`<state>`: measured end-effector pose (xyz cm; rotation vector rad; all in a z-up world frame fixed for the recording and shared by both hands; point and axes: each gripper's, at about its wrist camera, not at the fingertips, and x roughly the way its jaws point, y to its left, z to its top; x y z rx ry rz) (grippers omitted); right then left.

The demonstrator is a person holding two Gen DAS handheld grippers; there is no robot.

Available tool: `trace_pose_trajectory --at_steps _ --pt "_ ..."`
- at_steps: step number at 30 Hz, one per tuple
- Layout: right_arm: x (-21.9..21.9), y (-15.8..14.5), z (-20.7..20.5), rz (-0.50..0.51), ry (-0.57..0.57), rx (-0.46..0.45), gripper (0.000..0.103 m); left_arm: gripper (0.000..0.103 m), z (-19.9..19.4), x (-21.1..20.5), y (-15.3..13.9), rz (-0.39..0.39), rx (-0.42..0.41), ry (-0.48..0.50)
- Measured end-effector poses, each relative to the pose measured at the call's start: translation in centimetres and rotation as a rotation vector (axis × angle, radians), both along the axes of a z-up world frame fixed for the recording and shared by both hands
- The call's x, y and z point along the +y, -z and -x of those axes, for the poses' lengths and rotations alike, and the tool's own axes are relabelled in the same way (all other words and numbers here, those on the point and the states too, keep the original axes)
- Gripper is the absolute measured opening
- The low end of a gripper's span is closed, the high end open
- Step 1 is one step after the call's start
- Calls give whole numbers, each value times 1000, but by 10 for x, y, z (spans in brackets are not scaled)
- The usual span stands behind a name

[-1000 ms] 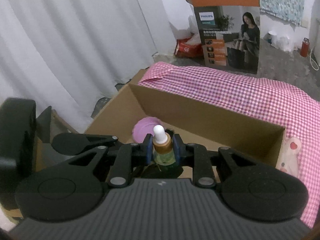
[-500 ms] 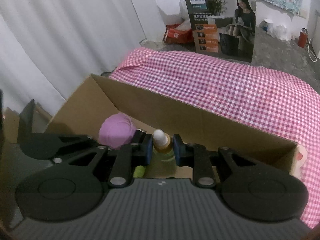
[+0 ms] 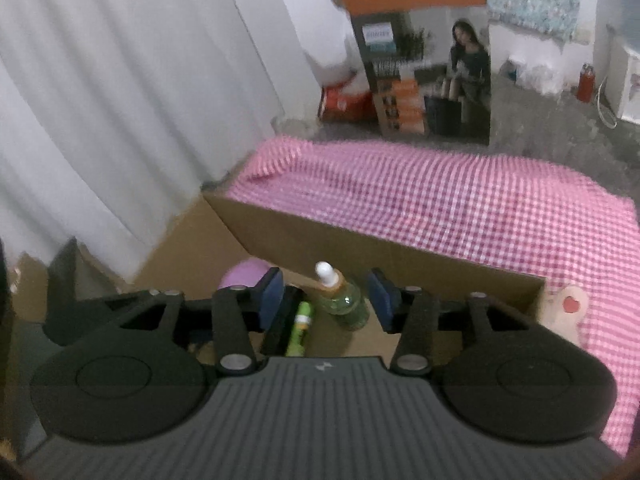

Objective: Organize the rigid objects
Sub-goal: 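Carry the green dropper bottle into the box and release it upright, then move the open right gripper back to the gold-lidded jar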

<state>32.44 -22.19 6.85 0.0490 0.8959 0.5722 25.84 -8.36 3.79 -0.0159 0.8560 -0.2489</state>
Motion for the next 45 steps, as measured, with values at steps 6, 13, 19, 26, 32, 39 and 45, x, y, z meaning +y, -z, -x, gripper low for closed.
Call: trace_pose_trajectory --at_steps 6,13,19,26,32,39,45 --pt "-30 -56 75 -77 46 -169 71 88 63 18 -29 62 -101 48" --pt "-56 -83 180 -80 94 -327 102 97 135 35 -28 116 -95 129" --pt "-35 -55 241 100 69 -315 102 103 181 46 -8 118 -76 163" --pt "-5 -16 266 234 18 -272 102 103 214 42 29 62 -107 187" --pt "-11 1 258 32 -1 -157 102 103 220 25 64 -90 -127 212" --pt "-2 61 232 -137 66 2 101 98 216 17 94 -191 -171 234" --pt "6 94 208 -224 93 84 77 91 203 16 107 -206 -163 232"
